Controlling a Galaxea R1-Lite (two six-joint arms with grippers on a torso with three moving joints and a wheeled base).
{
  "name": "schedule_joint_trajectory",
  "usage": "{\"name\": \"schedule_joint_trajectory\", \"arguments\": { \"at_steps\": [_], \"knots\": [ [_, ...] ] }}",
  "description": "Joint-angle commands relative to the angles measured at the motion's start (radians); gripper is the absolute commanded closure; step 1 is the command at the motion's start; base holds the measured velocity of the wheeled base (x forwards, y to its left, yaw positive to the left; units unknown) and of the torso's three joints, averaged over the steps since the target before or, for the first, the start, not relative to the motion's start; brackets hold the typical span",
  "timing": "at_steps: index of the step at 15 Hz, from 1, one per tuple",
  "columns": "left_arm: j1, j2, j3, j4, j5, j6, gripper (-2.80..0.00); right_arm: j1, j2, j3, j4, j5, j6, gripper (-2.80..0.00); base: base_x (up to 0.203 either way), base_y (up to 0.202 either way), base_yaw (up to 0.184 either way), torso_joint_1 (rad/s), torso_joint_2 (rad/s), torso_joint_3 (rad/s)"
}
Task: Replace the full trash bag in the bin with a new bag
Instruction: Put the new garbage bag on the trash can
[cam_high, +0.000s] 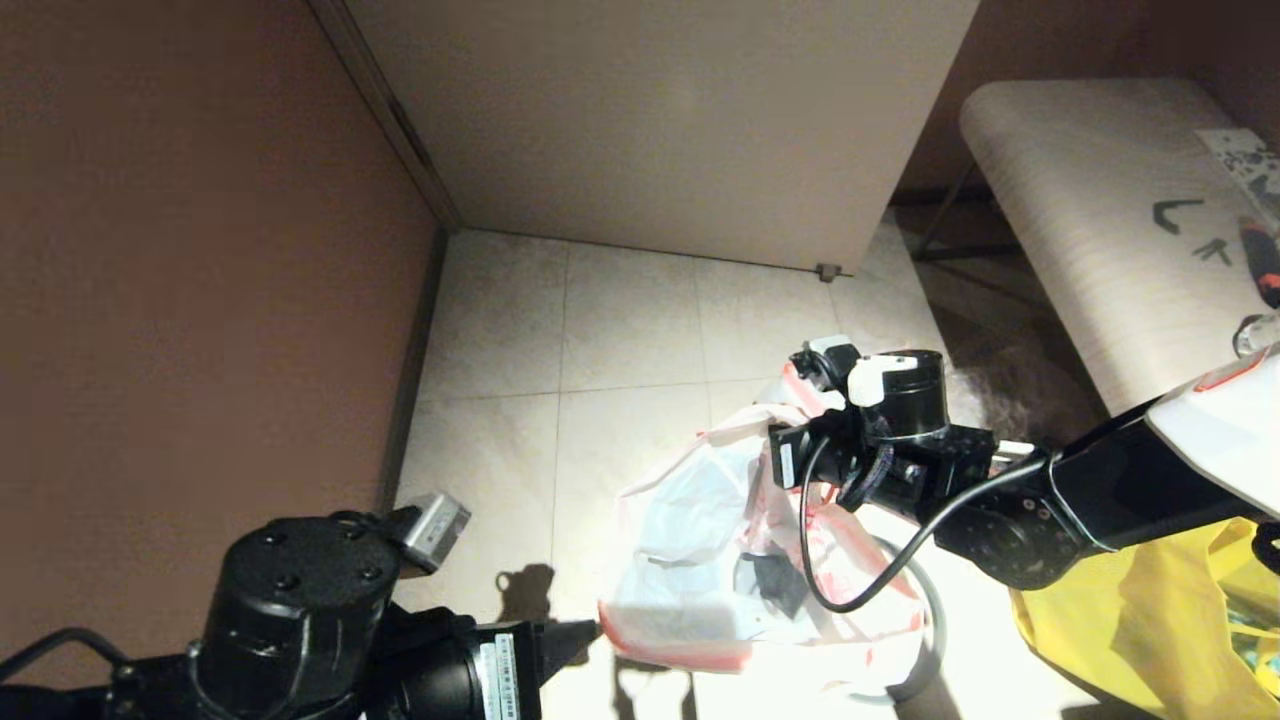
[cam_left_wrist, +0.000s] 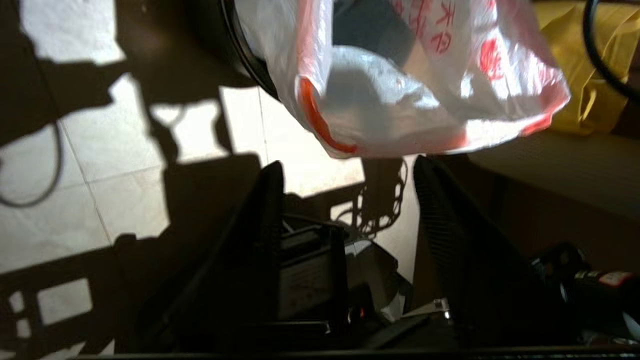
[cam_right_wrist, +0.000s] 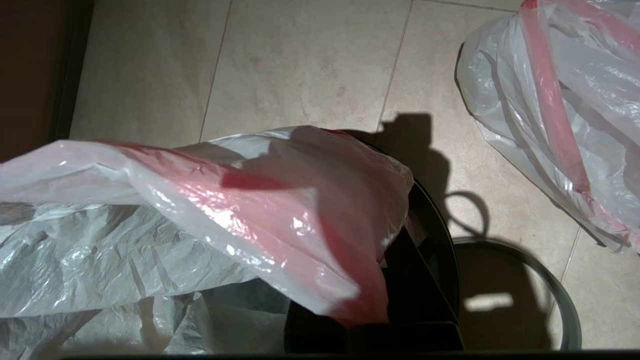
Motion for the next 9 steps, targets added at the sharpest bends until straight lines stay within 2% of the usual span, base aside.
{"name": "schedule_joint_trajectory", "arguments": {
  "at_steps": [1, 5, 7, 9],
  "knots": [
    [-0.012, 0.066, -0.013, -0.019, 0.003, -0.008, -2.8, 0.001, 0.004, -0.005, -0.006, -0.001, 0.001, 0.0, 0.0, 0.0, 0.0, 0.0, 0.0, 0.0],
    [-0.009, 0.314, -0.027, -0.189, 0.042, -0.007, -2.8, 0.001, -0.005, -0.008, -0.018, -0.006, 0.0, 0.0, 0.0, 0.0, 0.0, 0.0, 0.0, 0.0],
    [0.001, 0.436, -0.081, -0.265, 0.077, 0.011, -2.8, -0.001, -0.015, -0.007, -0.018, -0.007, 0.0, 0.0, 0.0, 0.0, 0.0, 0.0, 0.0, 0.0],
    [0.01, 0.483, -0.132, -0.298, 0.109, 0.022, -2.8, 0.001, -0.023, -0.002, -0.018, -0.016, 0.0, 0.0, 0.0, 0.0, 0.0, 0.0, 0.0, 0.0]
  ]
}}
